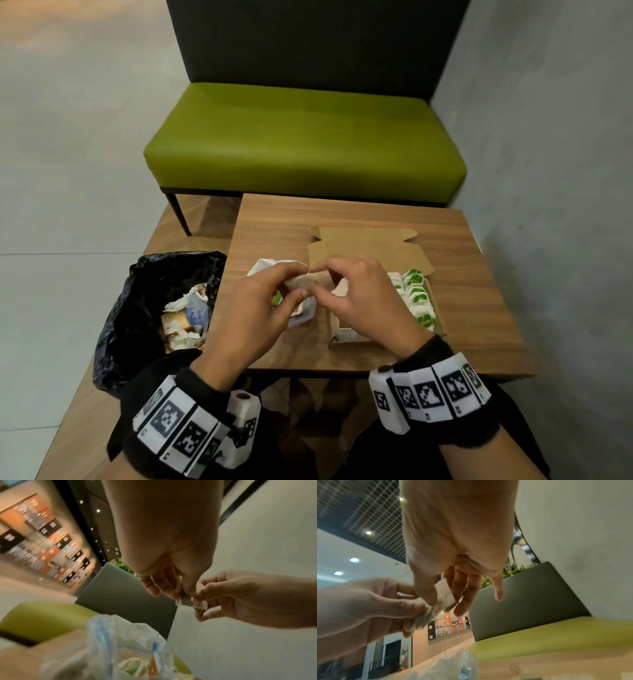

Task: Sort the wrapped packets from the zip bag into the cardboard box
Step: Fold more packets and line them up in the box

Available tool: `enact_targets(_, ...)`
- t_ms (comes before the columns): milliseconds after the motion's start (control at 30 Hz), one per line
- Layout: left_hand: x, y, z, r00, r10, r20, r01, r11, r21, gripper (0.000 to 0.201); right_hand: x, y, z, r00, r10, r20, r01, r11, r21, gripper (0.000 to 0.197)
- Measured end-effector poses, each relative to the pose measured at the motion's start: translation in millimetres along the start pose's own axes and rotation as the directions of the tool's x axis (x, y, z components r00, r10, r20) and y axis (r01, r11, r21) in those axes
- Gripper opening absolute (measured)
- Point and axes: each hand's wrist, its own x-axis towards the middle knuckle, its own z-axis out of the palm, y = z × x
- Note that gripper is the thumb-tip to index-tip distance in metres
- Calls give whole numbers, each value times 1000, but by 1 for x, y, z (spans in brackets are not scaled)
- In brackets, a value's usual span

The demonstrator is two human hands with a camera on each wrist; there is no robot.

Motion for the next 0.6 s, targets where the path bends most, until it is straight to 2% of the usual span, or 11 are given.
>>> enact_targets(33,-1,4,1,996,-90,-20,86,986,-141,22,-5,3,-3,998,34,-46,-28,991,129,26)
enact_targets(100,-2,15,3,969,-246,1,222,871,-438,16,-17,6,-7,993,116,-35,-100,948,303,37)
enact_targets(167,-5,23,7,948,-317,28,270,754,-599,15,-26,12,-4,991,136,14,-133,934,330,33)
enact_targets(200,-6,26,10,945,-325,41,276,721,-635,16,-30,15,0,991,133,25,-133,932,337,29)
enact_targets(333,-12,34,19,937,-342,70,297,678,-673,17,-47,20,12,989,130,72,-148,904,402,14)
enact_targets(433,-16,37,23,922,-379,76,323,648,-690,19,-58,22,19,980,153,126,-192,891,412,10)
enact_targets(500,-19,37,26,925,-373,74,324,671,-667,18,-64,22,24,974,179,139,-221,886,408,2)
enact_targets(600,-24,32,27,933,-353,63,322,747,-582,15,-76,24,28,966,229,122,-259,867,427,4)
